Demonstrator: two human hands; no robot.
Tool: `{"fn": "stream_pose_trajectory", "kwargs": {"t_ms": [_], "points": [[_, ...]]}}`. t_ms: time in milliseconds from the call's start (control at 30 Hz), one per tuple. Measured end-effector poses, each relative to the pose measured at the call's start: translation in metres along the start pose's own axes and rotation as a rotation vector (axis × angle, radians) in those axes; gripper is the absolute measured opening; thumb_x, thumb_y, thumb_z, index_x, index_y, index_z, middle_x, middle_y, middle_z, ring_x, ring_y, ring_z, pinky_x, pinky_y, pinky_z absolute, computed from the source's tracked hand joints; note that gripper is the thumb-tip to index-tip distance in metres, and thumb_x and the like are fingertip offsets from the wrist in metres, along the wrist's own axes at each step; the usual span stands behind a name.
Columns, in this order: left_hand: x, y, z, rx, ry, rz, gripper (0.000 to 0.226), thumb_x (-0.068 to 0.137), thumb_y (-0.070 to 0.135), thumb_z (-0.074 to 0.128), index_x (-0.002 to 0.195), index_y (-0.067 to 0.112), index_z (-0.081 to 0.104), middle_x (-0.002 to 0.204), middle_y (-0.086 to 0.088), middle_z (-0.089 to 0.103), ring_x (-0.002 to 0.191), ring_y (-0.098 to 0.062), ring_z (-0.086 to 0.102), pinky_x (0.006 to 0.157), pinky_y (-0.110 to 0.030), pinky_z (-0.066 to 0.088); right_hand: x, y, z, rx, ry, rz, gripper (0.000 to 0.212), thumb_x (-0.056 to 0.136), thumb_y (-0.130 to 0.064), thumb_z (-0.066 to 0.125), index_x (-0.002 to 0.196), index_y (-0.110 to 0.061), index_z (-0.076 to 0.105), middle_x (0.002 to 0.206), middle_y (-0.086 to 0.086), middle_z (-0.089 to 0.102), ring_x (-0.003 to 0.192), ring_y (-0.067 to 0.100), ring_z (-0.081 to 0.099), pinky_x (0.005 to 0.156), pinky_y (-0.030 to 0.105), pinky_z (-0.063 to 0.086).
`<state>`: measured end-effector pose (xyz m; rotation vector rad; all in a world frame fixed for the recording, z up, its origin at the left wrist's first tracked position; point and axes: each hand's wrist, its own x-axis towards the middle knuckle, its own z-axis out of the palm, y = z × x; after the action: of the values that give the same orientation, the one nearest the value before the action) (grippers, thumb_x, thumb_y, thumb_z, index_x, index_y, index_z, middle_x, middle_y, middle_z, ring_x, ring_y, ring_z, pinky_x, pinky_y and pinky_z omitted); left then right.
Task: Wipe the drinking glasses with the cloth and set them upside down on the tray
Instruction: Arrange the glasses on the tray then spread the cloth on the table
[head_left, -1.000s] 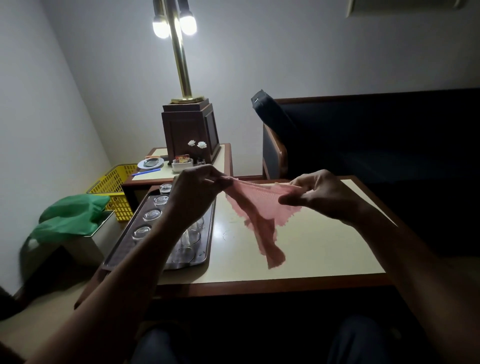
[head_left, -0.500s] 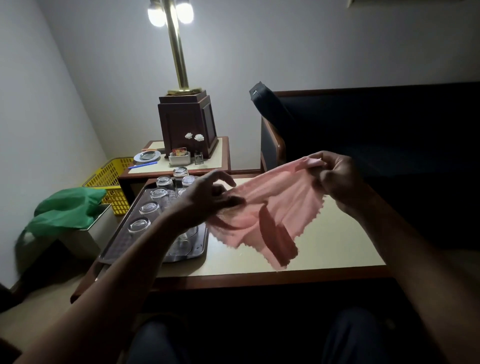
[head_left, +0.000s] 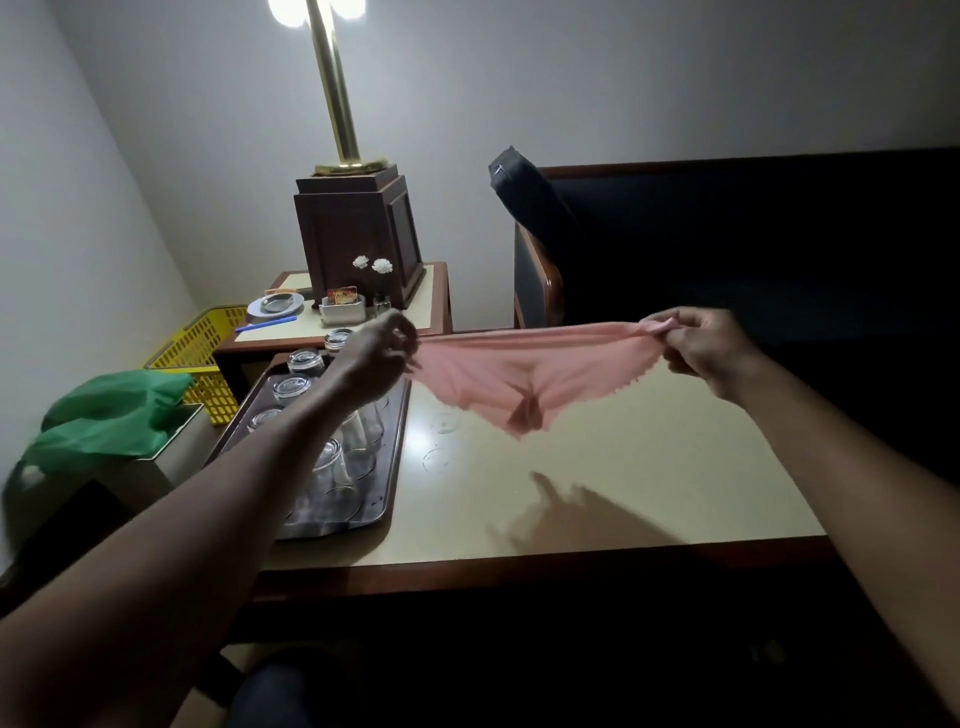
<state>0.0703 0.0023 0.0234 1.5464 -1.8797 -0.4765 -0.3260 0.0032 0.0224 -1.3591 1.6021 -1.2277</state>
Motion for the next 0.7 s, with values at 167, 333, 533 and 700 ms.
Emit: {"fn": "stream_pose_trajectory", "kwargs": {"t_ms": [167, 333, 533, 700], "points": [[0.003, 0.029, 0.017, 0.041, 0.286, 0.3, 0.007, 0.099, 0.014, 0.065, 0.105, 0.013, 0.069, 0.089, 0.003, 0.073, 0.071, -0.012, 0.071, 0.061, -0.021, 0.054, -0.001, -0.003, -0.003, 0.278, -0.056, -0.029, 0.019, 0.099, 0.001, 0.065, 0.093, -0.013, 0.076, 0.099, 0.012, 0.075, 0.087, 0.021, 0.075, 0.084, 0.026, 0.062], [-0.061, -0.021, 0.071, 0.213, -0.095, 0.361, 0.013, 0.089, 0.016, 0.079, 0.098, 0.024, 0.075, 0.086, 0.002, 0.07, 0.069, -0.009, 0.066, 0.064, -0.032, 0.059, -0.042, 0.073, -0.01, -0.499, -0.382, -0.054, 0.019, 0.091, -0.012, 0.073, 0.088, -0.029, 0.081, 0.095, -0.003, 0.08, 0.099, 0.018, 0.072, 0.094, 0.042, 0.058], [-0.099, -0.037, 0.102, 0.068, -0.441, 0.024, 0.02, 0.088, 0.041, 0.078, 0.103, 0.028, 0.08, 0.087, 0.011, 0.078, 0.078, 0.0, 0.072, 0.071, -0.019, 0.057, -0.065, 0.122, 0.005, -0.862, -0.496, 0.071, 0.044, 0.084, -0.008, 0.063, 0.082, -0.051, 0.073, 0.099, -0.014, 0.071, 0.098, 0.009, 0.066, 0.083, 0.028, 0.052], [-0.043, -0.035, 0.151, 0.045, -0.03, -0.195, 0.015, 0.094, 0.032, 0.072, 0.104, 0.023, 0.077, 0.095, 0.002, 0.076, 0.09, -0.017, 0.07, 0.075, -0.028, 0.049, -0.039, 0.111, 0.075, -0.654, -0.261, -0.075, 0.021, 0.097, -0.017, 0.065, 0.112, -0.018, 0.08, 0.112, -0.002, 0.078, 0.1, 0.016, 0.069, 0.087, 0.024, 0.047]]}}
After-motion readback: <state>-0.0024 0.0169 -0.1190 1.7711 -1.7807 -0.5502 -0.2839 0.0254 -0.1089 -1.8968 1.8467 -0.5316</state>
